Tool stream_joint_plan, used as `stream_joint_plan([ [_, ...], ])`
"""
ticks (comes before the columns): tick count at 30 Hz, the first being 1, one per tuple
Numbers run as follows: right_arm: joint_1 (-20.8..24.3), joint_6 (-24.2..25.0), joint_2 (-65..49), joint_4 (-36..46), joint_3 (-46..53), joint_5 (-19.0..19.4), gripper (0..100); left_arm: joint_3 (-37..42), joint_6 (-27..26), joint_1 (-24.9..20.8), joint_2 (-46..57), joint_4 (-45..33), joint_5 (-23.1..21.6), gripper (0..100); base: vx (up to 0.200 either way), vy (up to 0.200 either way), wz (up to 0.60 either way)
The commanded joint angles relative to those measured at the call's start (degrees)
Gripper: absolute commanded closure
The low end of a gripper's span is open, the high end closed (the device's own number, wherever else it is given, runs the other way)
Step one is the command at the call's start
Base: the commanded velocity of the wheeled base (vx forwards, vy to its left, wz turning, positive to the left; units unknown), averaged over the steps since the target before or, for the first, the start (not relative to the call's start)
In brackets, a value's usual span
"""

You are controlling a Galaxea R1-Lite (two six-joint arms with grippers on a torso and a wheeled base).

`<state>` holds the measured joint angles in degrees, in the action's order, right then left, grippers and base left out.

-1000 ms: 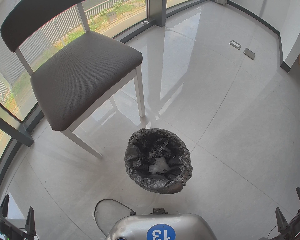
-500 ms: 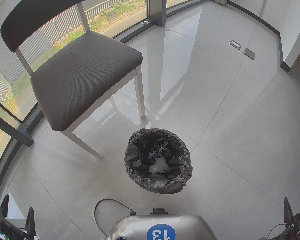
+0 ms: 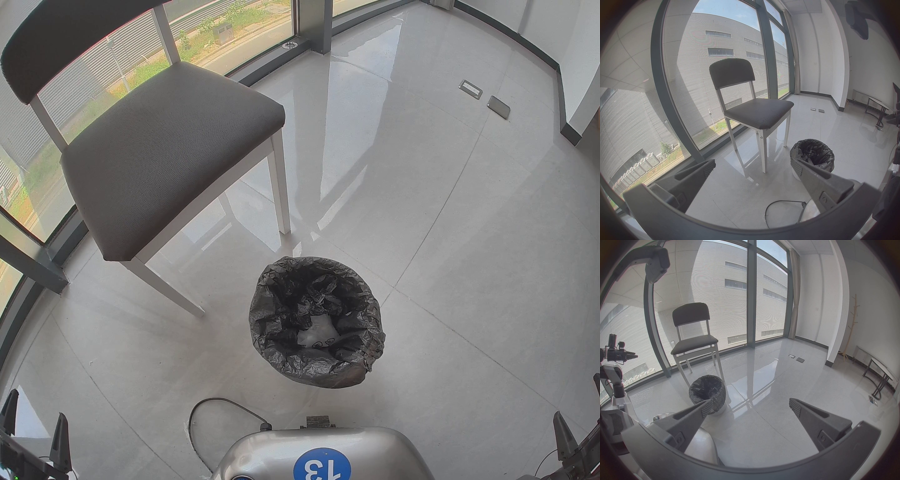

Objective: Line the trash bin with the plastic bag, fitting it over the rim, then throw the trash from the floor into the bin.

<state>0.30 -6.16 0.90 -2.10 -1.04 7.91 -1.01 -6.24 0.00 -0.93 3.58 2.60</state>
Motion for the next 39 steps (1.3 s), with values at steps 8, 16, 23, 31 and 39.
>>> stream_joint_plan([
  [8, 0.0, 1.1, -0.4, 0.4, 0.2, -0.5, 0, 1.0, 0.0, 0.1, 0.9, 0.0, 0.0, 0, 0.0, 0.0, 0.0],
  [16, 0.0, 1.1, -0.6, 0.8, 0.2, -1.5, 0, 1.0, 0.0, 0.1, 0.9, 0.0, 0.0, 0, 0.0, 0.0, 0.0],
  [23, 0.0, 1.7, -0.6, 0.5, 0.2, -5.8, 0, 1.0, 0.0, 0.0, 0.9, 0.1, 0.0, 0, 0.0, 0.0, 0.0],
  [31, 0.0, 2.7, -0.6, 0.9, 0.2, -7.5, 0, 1.0, 0.0, 0.0, 0.9, 0.0, 0.0, 0, 0.0, 0.0, 0.0],
  [39, 0.0, 5.6, -0.6, 1.3, 0.5, -9.1, 0, 1.0, 0.0, 0.1, 0.9, 0.0, 0.0, 0, 0.0, 0.0, 0.0],
])
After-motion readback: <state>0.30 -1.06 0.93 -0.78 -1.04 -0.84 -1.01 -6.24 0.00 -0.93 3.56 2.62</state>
